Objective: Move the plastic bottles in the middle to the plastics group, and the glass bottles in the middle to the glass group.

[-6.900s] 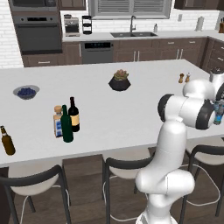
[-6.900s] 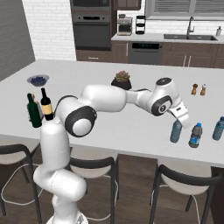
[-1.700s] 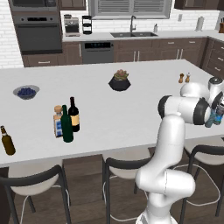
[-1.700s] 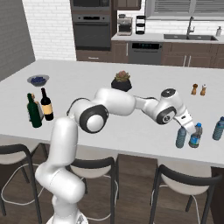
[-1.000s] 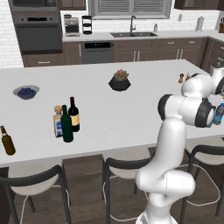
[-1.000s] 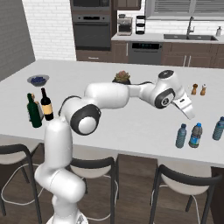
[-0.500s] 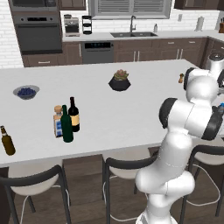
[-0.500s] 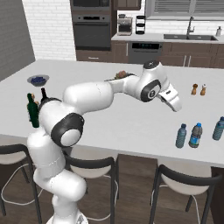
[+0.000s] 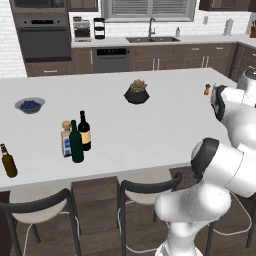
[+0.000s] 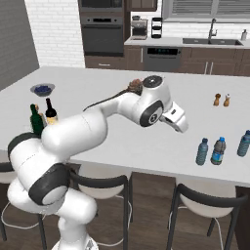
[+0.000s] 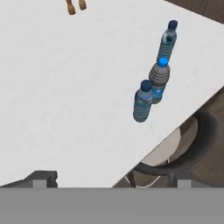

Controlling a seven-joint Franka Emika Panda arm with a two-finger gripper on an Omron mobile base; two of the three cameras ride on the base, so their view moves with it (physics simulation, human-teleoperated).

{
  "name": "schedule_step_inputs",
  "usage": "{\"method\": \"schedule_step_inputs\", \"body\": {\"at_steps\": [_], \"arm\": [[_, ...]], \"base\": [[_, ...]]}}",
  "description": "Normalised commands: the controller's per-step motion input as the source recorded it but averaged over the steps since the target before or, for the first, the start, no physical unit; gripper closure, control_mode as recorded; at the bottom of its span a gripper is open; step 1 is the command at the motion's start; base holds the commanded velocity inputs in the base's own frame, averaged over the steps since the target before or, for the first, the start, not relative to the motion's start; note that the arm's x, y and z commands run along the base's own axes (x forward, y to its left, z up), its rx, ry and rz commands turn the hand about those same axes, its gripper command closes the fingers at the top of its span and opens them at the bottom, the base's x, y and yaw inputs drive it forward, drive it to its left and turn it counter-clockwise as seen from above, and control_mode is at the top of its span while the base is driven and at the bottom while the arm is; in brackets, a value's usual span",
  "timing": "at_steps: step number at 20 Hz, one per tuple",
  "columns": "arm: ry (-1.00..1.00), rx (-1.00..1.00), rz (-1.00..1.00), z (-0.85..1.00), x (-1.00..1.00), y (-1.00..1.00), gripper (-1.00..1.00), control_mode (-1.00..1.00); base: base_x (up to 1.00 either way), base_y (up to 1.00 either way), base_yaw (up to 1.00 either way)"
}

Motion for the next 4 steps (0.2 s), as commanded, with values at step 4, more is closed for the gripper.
{"method": "schedule_step_inputs", "body": {"at_steps": [4], "arm": [[0.0, -0.01, 0.16, 0.0, -0.5, 0.84, -1.0, -1.0]], "base": [[0.0, 0.0, 0.0]]}}
